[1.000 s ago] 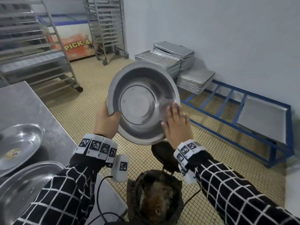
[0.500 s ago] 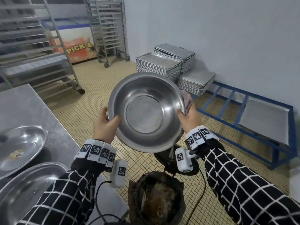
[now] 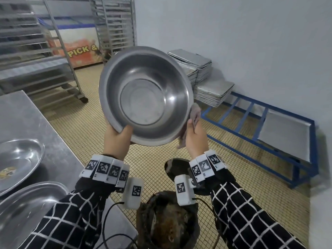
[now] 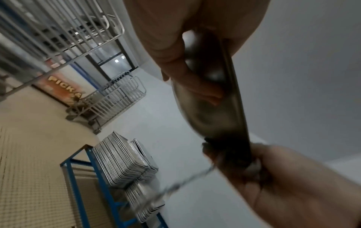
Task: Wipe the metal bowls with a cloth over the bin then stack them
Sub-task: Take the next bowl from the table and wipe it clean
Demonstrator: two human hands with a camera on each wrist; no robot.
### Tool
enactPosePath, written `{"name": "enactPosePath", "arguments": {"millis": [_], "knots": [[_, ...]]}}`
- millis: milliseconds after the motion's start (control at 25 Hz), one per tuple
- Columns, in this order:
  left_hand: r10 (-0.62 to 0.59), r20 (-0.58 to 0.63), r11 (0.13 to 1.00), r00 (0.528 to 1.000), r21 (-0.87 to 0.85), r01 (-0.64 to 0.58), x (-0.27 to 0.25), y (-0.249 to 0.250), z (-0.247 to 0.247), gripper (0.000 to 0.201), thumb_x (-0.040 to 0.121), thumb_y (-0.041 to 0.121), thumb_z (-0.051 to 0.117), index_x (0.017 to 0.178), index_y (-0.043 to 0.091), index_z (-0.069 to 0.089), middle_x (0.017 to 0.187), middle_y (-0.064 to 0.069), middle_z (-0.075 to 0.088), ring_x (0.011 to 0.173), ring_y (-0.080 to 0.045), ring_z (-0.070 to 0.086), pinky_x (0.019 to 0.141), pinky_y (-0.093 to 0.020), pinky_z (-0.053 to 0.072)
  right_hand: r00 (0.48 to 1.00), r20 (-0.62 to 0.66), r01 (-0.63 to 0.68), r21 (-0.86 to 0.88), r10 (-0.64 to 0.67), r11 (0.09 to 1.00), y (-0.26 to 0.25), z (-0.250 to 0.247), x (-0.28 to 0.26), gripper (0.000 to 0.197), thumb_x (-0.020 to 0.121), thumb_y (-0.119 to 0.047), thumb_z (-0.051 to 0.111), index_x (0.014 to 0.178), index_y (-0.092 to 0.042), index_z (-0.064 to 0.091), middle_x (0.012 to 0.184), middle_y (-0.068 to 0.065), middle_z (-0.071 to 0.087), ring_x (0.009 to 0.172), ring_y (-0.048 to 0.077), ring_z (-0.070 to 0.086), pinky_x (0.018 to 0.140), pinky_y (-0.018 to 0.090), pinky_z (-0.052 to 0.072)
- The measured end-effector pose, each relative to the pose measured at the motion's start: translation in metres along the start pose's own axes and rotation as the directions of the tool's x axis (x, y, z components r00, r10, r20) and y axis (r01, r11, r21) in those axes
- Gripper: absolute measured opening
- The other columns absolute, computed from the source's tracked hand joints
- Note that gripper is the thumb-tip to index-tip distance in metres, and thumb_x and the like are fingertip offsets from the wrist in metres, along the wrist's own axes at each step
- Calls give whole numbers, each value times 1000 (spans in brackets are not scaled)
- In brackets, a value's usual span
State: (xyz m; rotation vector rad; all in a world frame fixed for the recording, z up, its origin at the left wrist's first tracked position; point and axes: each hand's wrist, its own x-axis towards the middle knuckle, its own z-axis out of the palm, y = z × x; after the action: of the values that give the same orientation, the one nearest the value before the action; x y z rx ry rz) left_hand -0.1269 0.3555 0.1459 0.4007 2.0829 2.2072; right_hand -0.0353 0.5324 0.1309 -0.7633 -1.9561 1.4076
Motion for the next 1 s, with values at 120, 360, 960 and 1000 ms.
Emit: {"name": "enactPosePath", "arguments": {"millis": [120, 360, 960, 1000], "knots": [[44, -25, 990, 999, 137, -40, 13, -2, -11, 38, 87, 7, 53, 121, 25, 49, 91, 4, 61, 83, -22, 61, 65, -39, 56, 998, -47, 25, -106, -31, 994, 8, 6, 1, 36, 101, -33, 36, 124, -10, 52, 120, 4, 47, 93, 9, 57, 75, 23, 52], [77, 61, 960, 995, 266, -90, 22, 2, -17, 13, 93, 17, 53, 101, 27, 55, 86, 6, 62, 79, -12, 57, 69, -29, 47, 796, 524, 524, -350, -302, 776, 10, 41, -17, 44, 99, -38, 38, 138, -19, 44, 142, 2, 42, 128, 13, 41, 112, 36, 30], [70, 157, 895, 985, 426, -131, 33, 21, -17, 27, 90, 7, 49, 79, 32, 53, 77, 4, 60, 68, -10, 54, 57, -24, 40, 693, 691, 657, -490, -203, 573, 35, 42, -14, 53, 99, -44, 19, 129, -19, 56, 126, 3, 61, 118, 19, 53, 107, 35, 36], [75, 157, 894, 985, 428, -137, 34, 22, -15, 29, 89, 6, 49, 78, 33, 52, 76, 5, 59, 68, -9, 53, 57, -23, 39, 739, 624, 595, -427, -254, 681, 36, 45, -25, 43, 101, -39, 30, 125, -17, 59, 119, 3, 65, 109, 17, 58, 100, 32, 43]]}}
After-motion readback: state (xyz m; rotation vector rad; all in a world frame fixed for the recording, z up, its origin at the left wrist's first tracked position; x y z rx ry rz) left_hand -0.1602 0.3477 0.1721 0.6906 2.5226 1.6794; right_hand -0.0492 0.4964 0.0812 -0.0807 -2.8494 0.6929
